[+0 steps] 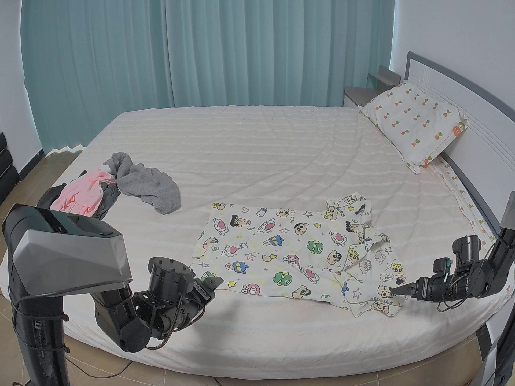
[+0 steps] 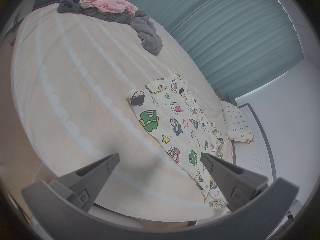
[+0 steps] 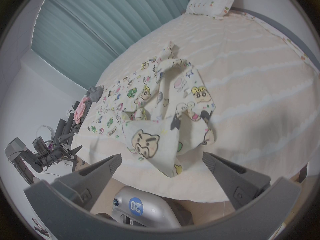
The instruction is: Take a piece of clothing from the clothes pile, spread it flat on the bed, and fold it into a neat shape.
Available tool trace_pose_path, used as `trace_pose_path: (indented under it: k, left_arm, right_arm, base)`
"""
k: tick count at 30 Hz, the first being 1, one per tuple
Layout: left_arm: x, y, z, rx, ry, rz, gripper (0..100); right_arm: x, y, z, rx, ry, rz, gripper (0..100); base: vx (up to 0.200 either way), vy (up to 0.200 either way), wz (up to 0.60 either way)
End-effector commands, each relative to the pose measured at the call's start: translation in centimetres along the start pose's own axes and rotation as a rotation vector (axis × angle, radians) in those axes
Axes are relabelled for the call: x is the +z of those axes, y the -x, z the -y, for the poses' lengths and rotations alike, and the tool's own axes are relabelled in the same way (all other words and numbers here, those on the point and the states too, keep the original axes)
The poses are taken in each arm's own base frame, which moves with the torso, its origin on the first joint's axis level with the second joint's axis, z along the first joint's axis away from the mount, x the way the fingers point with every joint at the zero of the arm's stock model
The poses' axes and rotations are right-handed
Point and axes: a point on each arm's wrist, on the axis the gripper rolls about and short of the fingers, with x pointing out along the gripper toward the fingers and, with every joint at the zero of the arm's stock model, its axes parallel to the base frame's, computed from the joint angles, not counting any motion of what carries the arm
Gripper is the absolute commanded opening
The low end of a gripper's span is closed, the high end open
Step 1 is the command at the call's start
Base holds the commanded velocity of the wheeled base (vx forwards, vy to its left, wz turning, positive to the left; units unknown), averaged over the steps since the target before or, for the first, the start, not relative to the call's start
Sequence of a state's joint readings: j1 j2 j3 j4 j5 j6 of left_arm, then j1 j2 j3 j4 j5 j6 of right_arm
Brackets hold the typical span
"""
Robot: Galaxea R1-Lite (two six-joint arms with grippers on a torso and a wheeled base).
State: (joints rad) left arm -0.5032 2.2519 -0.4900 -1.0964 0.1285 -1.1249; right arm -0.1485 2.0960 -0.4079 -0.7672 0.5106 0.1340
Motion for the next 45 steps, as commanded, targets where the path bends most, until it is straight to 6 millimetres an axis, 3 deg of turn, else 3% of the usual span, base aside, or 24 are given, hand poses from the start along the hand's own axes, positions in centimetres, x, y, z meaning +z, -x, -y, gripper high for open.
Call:
trace_pose_path:
  k: [1, 5, 11, 15, 20, 26, 45]
  left_arm:
    - [-0.1, 0.0, 0.0, 0.001, -0.002, -0.002, 100]
    - [-0.1, 0.0, 0.0, 0.001, -0.002, -0.002, 100]
    - [-0.3, 0.0, 0.0, 0.002, -0.004, -0.006, 100]
    - [-0.3, 0.1, -0.1, 0.003, -0.004, -0.006, 100]
    - [-0.2, 0.0, 0.0, 0.000, -0.004, -0.006, 100]
    - [-0.3, 0.1, 0.0, 0.003, -0.004, -0.008, 100]
    - [-0.1, 0.1, 0.2, -0.012, 0.001, -0.006, 100]
  right_arm:
    - [1.6, 2.4, -2.7, 0.042, 0.075, 0.110, 100]
    - [0.8, 2.5, -5.5, 0.111, 0.060, 0.083, 100]
    - [-1.2, -0.6, -8.2, 0.174, 0.041, -0.067, 100]
    - [-1.3, -3.2, -7.6, 0.119, 0.023, -0.095, 100]
    - [-0.8, -4.1, -7.0, 0.108, -0.015, -0.095, 100]
    - [-0.2, -7.4, -4.8, 0.061, -0.059, -0.106, 100]
    - [3.2, -11.3, -3.0, 0.004, -0.059, 0.014, 100]
  base:
    - [0.000, 0.000, 0.00]
    - [0.000, 0.000, 0.00]
    - [0.000, 0.000, 0.00]
    - [0.000, 0.000, 0.00]
    - [0.000, 0.000, 0.00]
    - [0.000, 0.000, 0.00]
    - [0.000, 0.000, 0.00]
